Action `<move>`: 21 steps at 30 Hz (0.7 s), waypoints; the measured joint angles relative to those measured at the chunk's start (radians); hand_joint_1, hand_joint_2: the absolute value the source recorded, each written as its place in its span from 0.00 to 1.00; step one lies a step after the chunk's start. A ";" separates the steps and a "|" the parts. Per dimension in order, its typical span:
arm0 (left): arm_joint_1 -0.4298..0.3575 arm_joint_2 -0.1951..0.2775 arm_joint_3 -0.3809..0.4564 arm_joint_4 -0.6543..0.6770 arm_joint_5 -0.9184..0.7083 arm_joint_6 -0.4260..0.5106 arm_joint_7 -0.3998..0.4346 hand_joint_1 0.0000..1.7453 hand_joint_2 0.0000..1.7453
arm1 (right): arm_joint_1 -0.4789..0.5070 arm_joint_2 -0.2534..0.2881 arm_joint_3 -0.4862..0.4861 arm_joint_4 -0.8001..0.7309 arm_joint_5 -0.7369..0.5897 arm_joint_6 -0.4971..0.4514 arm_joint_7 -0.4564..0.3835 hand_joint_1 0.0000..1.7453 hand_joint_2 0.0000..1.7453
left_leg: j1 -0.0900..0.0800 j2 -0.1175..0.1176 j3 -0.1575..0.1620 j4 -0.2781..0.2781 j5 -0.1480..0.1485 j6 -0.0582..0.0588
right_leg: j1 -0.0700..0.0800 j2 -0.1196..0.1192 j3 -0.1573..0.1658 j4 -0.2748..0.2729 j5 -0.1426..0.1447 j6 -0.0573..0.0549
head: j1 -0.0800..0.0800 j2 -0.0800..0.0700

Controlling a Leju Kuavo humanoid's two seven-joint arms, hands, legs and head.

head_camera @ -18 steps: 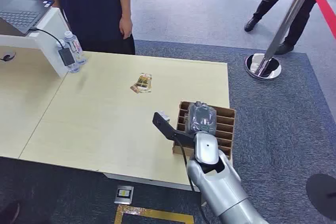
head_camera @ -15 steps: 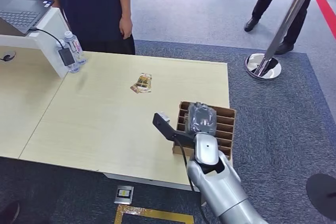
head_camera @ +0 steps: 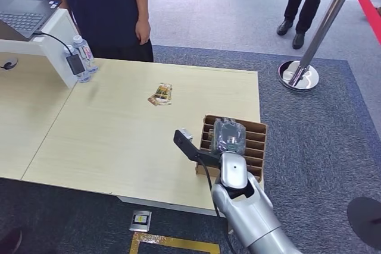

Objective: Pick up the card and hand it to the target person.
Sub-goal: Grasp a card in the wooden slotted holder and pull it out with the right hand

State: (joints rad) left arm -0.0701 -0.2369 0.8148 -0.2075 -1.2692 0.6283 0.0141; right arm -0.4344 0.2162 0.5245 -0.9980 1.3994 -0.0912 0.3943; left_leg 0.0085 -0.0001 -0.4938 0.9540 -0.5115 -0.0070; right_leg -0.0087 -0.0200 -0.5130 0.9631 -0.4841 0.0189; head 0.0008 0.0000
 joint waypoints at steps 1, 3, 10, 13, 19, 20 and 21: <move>0.000 0.000 0.000 0.000 0.000 0.000 0.000 0.00 1.00 | 0.000 0.000 0.000 0.000 0.001 0.000 0.001 0.50 1.00 | 0.000 0.000 0.000 0.000 0.000 0.000 | 0.000 0.000 0.000 0.000 0.000 0.000 | 0.000 0.000; 0.000 0.000 0.000 0.000 0.000 0.000 0.000 0.00 1.00 | 0.001 0.000 0.000 0.000 0.002 0.000 0.003 0.54 1.00 | 0.000 0.000 0.000 0.000 0.000 0.000 | 0.000 0.000 0.000 0.000 0.000 0.000 | 0.000 0.000; 0.000 0.000 0.000 0.000 0.000 0.000 0.000 0.00 1.00 | 0.006 0.001 -0.004 0.000 0.006 0.002 0.004 0.70 1.00 | 0.000 0.000 0.000 0.000 0.000 0.000 | 0.000 0.000 0.000 0.000 0.000 0.000 | 0.000 0.000; 0.000 0.000 0.000 0.000 0.000 0.000 0.000 0.00 1.00 | 0.007 0.001 -0.007 0.000 0.009 0.004 0.004 0.71 1.00 | 0.000 0.000 0.000 0.000 0.000 0.000 | 0.000 0.000 0.000 0.000 0.000 0.000 | 0.000 0.000; 0.000 0.000 0.000 0.000 0.000 0.002 -0.001 0.00 1.00 | 0.008 0.001 -0.009 0.000 0.013 0.005 0.002 0.74 1.00 | 0.000 0.000 0.000 0.000 0.000 0.000 | 0.000 0.000 0.000 0.000 0.000 0.000 | 0.000 0.000; 0.000 0.000 0.000 0.000 0.000 0.002 -0.002 0.00 1.00 | 0.009 0.001 -0.010 0.000 0.013 0.004 0.001 0.74 1.00 | 0.000 0.000 0.000 0.000 0.000 0.000 | 0.000 0.000 0.000 0.000 0.000 0.000 | 0.000 0.000; 0.000 0.000 0.000 0.000 0.000 0.002 -0.002 0.00 1.00 | 0.009 0.001 -0.010 0.000 0.013 0.004 0.000 0.75 1.00 | 0.000 0.000 0.000 0.000 0.000 0.000 | 0.000 0.000 0.000 0.000 0.000 0.000 | 0.000 0.000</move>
State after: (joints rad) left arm -0.0701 -0.2369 0.8148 -0.2075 -1.2692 0.6300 0.0117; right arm -0.4258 0.2174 0.5140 -0.9979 1.4122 -0.0868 0.3942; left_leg 0.0085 -0.0001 -0.4936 0.9540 -0.5114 -0.0070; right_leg -0.0087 -0.0200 -0.5129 0.9631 -0.4840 0.0189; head 0.0008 0.0000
